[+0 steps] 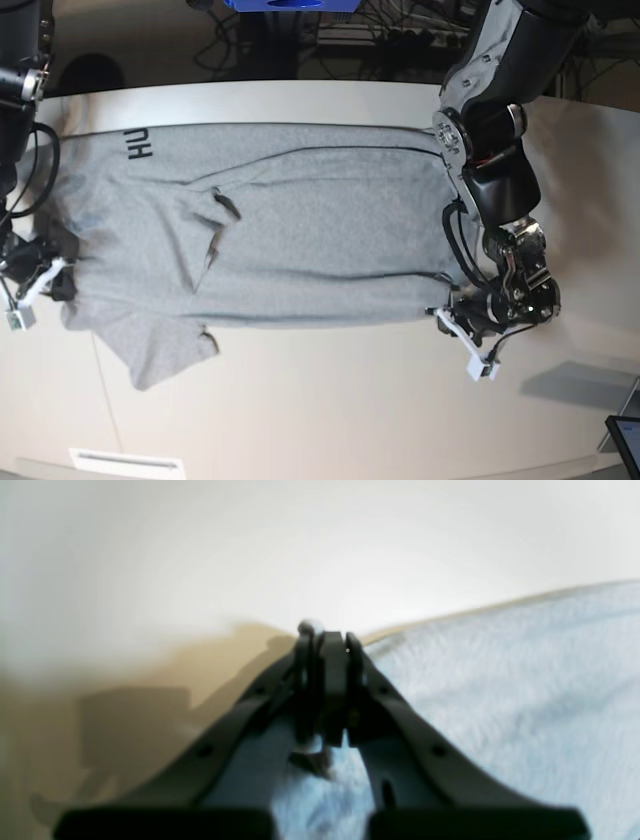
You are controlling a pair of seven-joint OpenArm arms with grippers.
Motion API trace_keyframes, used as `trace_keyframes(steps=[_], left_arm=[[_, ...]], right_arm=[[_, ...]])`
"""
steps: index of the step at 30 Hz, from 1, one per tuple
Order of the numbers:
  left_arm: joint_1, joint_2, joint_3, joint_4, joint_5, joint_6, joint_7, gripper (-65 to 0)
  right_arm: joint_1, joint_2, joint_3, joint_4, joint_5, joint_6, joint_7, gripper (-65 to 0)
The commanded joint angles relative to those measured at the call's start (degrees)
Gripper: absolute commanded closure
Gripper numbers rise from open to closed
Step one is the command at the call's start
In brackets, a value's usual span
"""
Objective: Fold the T-shirt properly
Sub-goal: 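Lift the hem corners and fold the hem over toward the collar edge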
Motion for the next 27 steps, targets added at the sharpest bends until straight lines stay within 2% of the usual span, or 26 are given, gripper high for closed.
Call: trace_keyframes(steps=[1, 7, 10, 13, 17, 24, 27], left_arm=[[-1.3, -0.41, 0.19, 2.81, -0.79, -1.08, 0.38, 0.0], [1.69, -0.41, 0.19, 12.3, -0.79, -2.58, 5.75, 0.0], [2.83, -0.41, 0.19, 16.96, -0.79, -5.04, 9.18, 0.0], [4.24, -0.41, 0.19, 21.79, -0.79, -5.17, 11.72, 0.0], [6.44, -0.41, 0.19, 25.75, -0.79, -5.17, 13.48, 0.0], [11.8, -0.32, 4.41, 34.63, -0.79, -5.17, 14.8, 0.0], [13.91, 0.12, 4.94, 38.06, -0.88, -5.17, 17.44, 0.0]], right_arm=[[1.46, 1.38, 0.41, 1.44, 1.01, 0.34, 1.5, -0.1], [-0.03, 1.38, 0.5, 6.45, 1.1, 0.34, 1.15, -0.1], [-0.21, 1.29, 0.59, 7.42, 1.1, 0.34, 0.97, -0.1], [-1.71, 1.03, 4.55, 8.65, 1.19, 0.34, 0.89, -0.1], [-4.08, -0.12, 8.59, 13.04, 1.19, 0.34, -1.84, -0.1], [-7.77, -0.29, 8.94, 19.99, 1.19, 0.34, -4.21, -0.1], [-9.27, -0.38, 9.03, 21.66, 1.19, 0.34, -5.0, -0.1]])
